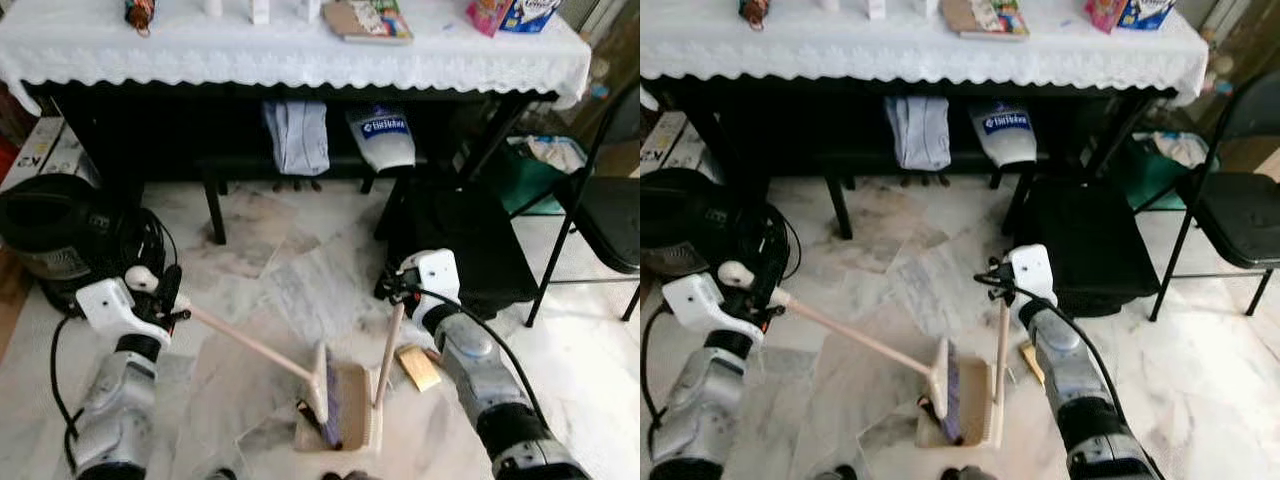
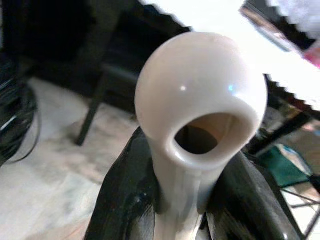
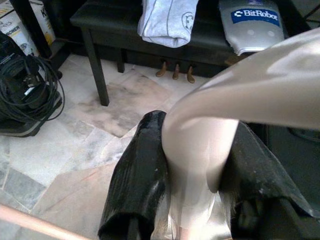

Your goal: Sweep floor

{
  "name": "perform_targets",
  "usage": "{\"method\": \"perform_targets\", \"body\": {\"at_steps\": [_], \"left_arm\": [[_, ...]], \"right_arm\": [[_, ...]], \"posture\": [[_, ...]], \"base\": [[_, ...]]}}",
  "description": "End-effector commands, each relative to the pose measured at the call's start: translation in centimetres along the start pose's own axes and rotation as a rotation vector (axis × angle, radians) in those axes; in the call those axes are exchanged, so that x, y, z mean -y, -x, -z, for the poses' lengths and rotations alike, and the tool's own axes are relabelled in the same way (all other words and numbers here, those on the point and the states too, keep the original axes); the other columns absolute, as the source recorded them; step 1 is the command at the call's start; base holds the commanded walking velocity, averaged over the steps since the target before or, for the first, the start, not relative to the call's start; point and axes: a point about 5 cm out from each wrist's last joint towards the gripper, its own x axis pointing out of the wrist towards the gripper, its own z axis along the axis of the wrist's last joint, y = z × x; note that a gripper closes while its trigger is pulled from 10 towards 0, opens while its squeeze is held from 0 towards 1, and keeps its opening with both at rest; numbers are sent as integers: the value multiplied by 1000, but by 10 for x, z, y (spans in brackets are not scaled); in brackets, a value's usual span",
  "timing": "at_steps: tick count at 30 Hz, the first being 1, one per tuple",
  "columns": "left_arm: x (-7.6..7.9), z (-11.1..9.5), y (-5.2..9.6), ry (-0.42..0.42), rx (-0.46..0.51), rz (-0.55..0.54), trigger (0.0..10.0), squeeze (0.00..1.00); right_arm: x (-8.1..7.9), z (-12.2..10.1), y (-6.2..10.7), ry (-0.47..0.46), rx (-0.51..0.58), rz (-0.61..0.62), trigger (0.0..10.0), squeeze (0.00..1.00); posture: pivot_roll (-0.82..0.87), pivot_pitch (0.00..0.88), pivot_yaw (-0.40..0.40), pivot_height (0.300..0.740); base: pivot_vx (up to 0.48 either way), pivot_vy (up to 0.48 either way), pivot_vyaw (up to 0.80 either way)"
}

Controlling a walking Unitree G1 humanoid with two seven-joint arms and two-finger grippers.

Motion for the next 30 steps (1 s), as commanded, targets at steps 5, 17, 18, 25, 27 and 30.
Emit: {"method": "perform_targets", "body": {"at_steps": [5,17,18,25,27,30], "left_arm": [[14,-44,-4,-55,108,73,10000,0],[18,-115,-14,-90,365,-47,10000,0],[17,-117,-15,-84,378,-61,10000,0],[21,-111,-22,-73,405,-115,10000,0],[23,-104,-25,-123,397,-160,10000,0],[24,-101,-26,-172,401,-193,10000,0]], "right_arm": [[-4,-6,-6,-26,33,1,10000,0],[-10,-16,-16,-62,82,4,10000,0],[-10,-17,-17,-70,95,2,10000,0],[-8,-36,-19,-126,224,20,10000,0],[-8,-44,-19,-158,270,25,10000,0],[-7,-48,-20,-206,300,44,10000,0]], "posture": [[37,99,-117,740],[62,45,-107,740],[61,39,-104,740],[56,17,-90,740],[55,5,-85,740],[51,0,-79,740]], "base": [[0,0,0],[0,0,0],[0,0,0],[0,0,0],[0,0,0],[0,0,0]]}}
